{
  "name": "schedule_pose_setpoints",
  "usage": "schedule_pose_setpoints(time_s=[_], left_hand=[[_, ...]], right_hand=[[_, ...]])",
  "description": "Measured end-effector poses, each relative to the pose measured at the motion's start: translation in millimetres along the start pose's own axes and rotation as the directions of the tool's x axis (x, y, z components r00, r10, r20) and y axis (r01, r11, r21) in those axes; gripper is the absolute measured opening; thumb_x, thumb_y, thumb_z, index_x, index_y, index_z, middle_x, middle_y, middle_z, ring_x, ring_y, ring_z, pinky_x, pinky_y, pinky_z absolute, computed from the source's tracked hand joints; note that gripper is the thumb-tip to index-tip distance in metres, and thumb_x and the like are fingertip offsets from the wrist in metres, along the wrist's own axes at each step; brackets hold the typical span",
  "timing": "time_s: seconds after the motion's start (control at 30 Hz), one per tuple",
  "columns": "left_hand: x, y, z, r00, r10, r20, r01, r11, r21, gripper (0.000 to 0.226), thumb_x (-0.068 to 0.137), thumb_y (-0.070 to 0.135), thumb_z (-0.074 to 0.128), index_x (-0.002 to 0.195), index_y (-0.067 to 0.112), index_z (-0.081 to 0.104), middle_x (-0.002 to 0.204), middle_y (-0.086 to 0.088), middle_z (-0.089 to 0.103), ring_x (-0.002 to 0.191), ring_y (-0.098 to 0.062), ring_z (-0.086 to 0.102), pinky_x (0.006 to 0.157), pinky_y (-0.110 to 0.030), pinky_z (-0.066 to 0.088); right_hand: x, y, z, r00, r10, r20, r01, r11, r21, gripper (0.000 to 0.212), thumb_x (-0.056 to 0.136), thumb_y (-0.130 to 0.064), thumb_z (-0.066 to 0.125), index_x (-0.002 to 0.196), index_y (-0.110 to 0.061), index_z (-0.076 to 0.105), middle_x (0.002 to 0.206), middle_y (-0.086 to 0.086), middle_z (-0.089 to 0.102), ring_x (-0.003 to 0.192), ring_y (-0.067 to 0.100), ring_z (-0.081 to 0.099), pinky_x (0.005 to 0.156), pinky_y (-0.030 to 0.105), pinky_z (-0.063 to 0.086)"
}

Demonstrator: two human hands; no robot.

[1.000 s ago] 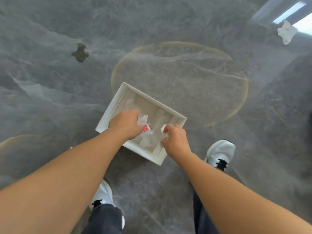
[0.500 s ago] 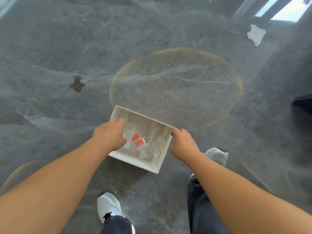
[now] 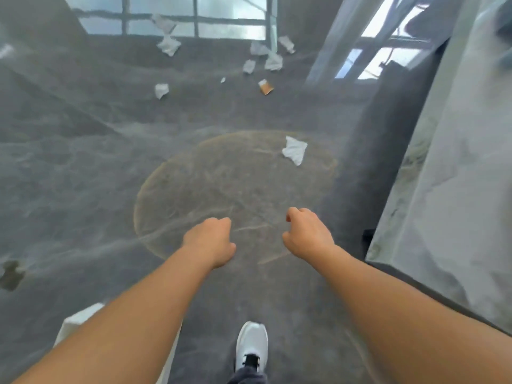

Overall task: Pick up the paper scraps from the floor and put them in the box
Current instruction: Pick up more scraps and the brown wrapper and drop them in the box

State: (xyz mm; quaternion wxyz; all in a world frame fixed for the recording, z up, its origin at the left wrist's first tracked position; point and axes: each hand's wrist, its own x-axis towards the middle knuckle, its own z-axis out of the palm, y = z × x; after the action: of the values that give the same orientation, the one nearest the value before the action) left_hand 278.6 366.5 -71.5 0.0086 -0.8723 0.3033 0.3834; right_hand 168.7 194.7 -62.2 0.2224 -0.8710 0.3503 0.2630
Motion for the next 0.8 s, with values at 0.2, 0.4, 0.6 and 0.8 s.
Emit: schedule_pose_setpoints(time_s=[0.2, 0.4, 0.6, 0.8], left_hand=[[60, 69, -76, 0.990, 0.140, -0.019, -0.137, 0.984, 0.112, 0.034, 0.084, 0.035, 0.052, 0.113, 0.018, 0.052, 0.119, -0.010, 0.058, 0.110, -0.032, 0.058, 0.086, -0.040, 0.048], [142, 60, -126, 0.996, 0.056, 0.070, -0.067, 0.983, 0.168, 0.027, 0.086, 0.031, 0.050, 0.110, 0.018, 0.050, 0.117, -0.007, 0.057, 0.106, -0.030, 0.058, 0.079, -0.037, 0.045], [287, 69, -157, 0.997, 0.057, 0.057, -0.063, 0.991, 0.115, 0.032, 0.085, 0.034, 0.053, 0.113, 0.017, 0.051, 0.122, -0.010, 0.058, 0.112, -0.032, 0.056, 0.088, -0.040, 0.047], [387, 75, -173, 0.992, 0.088, 0.094, -0.106, 0.975, 0.198, 0.032, 0.086, 0.034, 0.054, 0.113, 0.018, 0.051, 0.117, -0.011, 0.057, 0.109, -0.033, 0.056, 0.089, -0.043, 0.049]], right_hand=[[44, 45, -72, 0.985, 0.173, -0.011, -0.172, 0.984, 0.040, 0.030, 0.080, -0.022, 0.053, 0.109, -0.014, 0.048, 0.116, 0.010, 0.052, 0.110, 0.033, 0.053, 0.083, 0.040, 0.049], [118, 25, -107, 0.972, 0.233, -0.003, -0.233, 0.971, 0.050, 0.032, 0.080, -0.031, 0.056, 0.104, -0.015, 0.043, 0.114, 0.009, 0.052, 0.109, 0.034, 0.055, 0.080, 0.039, 0.047], [254, 19, -116, 0.953, 0.296, 0.063, -0.302, 0.939, 0.163, 0.041, 0.081, -0.033, 0.056, 0.117, -0.018, 0.042, 0.119, 0.010, 0.051, 0.111, 0.034, 0.054, 0.084, 0.040, 0.046], [343, 26, -108, 0.931, 0.350, 0.107, -0.366, 0.887, 0.283, 0.046, 0.080, -0.032, 0.057, 0.122, -0.020, 0.043, 0.118, 0.012, 0.053, 0.108, 0.035, 0.055, 0.077, 0.037, 0.043]])
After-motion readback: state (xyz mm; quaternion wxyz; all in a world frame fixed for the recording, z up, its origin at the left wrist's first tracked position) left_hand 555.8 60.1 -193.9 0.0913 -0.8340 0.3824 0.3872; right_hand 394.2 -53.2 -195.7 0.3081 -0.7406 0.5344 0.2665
